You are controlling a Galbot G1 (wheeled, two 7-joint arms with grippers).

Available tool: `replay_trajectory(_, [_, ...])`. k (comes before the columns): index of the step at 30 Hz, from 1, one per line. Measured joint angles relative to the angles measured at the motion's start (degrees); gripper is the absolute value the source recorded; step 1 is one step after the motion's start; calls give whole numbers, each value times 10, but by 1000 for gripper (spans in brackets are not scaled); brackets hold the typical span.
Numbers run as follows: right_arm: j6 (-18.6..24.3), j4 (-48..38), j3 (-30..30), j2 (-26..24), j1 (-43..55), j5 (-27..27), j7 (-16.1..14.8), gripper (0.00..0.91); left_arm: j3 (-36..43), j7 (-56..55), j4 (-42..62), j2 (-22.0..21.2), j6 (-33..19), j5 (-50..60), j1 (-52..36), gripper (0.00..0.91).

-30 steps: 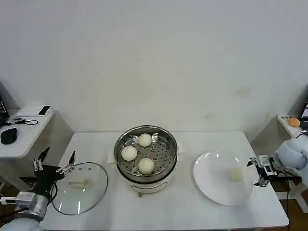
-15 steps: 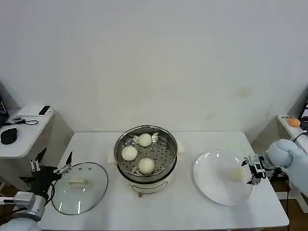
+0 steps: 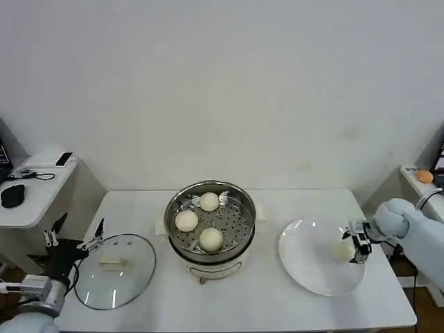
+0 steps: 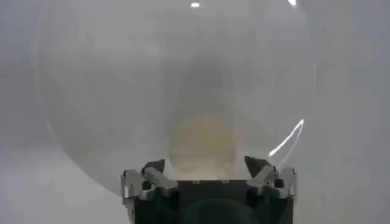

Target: Take steamed baozi put them in steamer then cover it.

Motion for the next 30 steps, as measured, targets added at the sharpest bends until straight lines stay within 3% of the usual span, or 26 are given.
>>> replay_trajectory(5, [-6,2,-3,-1,2,1,-3,665,3,0,2,1,0,0,-3,907])
replay_trajectory(19, [-20,22,-24,-14,34,21,-19,665,3,0,4,6,0,-2,-8,907])
replay_trajectory(30, [-48,72,-102,-38,141,79,-18,665,10,-1,9,5,-1,-1,-15,907])
